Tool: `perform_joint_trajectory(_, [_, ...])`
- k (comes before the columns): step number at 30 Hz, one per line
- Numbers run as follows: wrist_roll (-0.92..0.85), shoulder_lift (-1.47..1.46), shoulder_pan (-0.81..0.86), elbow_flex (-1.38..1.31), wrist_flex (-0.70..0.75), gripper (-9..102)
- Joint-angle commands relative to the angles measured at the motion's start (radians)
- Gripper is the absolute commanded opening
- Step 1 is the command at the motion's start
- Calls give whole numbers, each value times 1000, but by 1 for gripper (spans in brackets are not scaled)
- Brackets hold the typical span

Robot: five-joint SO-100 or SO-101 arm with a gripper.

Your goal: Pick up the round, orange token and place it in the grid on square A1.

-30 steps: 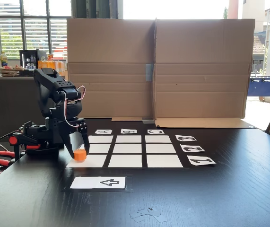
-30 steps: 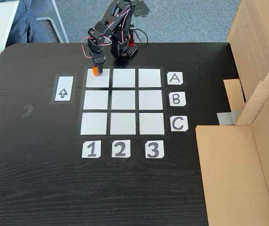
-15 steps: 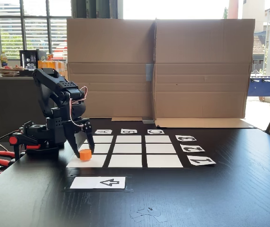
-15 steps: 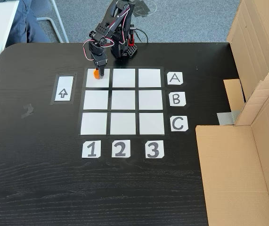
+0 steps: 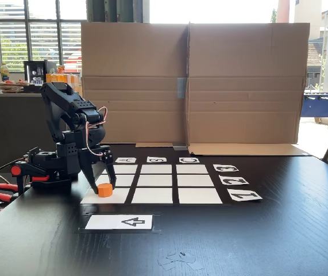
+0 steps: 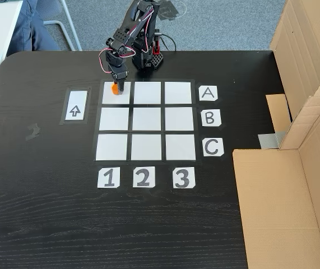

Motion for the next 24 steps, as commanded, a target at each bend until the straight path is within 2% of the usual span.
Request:
perform_joint_trajectory(1, [9,11,-6,8,-8,11])
perform_joint_trajectory(8, [9,12,2,11,-9,13])
perform_joint_trajectory(17, [2,17,5,12,-9,30])
perform_joint_trajectory(24, [-3,75,29,-23,-17,31])
